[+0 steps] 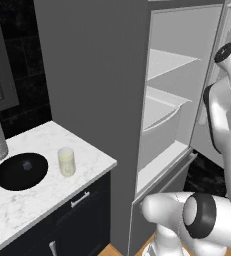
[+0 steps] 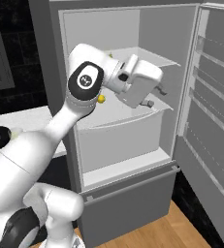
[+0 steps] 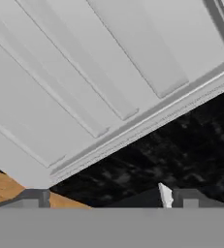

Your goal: Grab a lemon wedge from the fridge and one ice cube from the ice bowl, and put them in the glass of lemonade.

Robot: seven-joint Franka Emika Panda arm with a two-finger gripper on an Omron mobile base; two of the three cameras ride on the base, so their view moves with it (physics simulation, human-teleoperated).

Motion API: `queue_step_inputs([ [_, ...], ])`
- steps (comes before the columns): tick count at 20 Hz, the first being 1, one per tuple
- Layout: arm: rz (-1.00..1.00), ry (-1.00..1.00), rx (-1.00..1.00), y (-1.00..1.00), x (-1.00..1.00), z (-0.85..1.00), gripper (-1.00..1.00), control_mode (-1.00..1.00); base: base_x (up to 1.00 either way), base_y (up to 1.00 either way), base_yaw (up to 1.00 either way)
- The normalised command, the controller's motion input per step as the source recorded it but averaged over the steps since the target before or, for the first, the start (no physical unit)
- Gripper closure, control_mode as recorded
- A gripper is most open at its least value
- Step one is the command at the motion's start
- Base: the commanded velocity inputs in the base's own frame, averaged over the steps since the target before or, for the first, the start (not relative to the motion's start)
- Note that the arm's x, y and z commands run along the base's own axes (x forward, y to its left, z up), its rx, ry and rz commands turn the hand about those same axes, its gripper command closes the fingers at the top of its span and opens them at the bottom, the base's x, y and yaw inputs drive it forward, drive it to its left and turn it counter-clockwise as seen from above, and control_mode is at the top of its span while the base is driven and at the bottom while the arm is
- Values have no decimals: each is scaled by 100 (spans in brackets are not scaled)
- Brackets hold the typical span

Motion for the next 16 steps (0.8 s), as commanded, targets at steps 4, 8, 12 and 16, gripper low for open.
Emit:
queue_step_inputs([
  [4, 0, -51, 33, 57, 0, -43, -100, -100, 0, 0, 0],
  [8, 0, -55, 46, 52, 0, -63, -100, -100, 0, 0, 0],
  [12, 2, -46, 46, 56, 0, -45, -100, -100, 0, 0, 0],
  [16, 7, -30, 40, 76, 0, -33, -100, -100, 0, 0, 0],
])
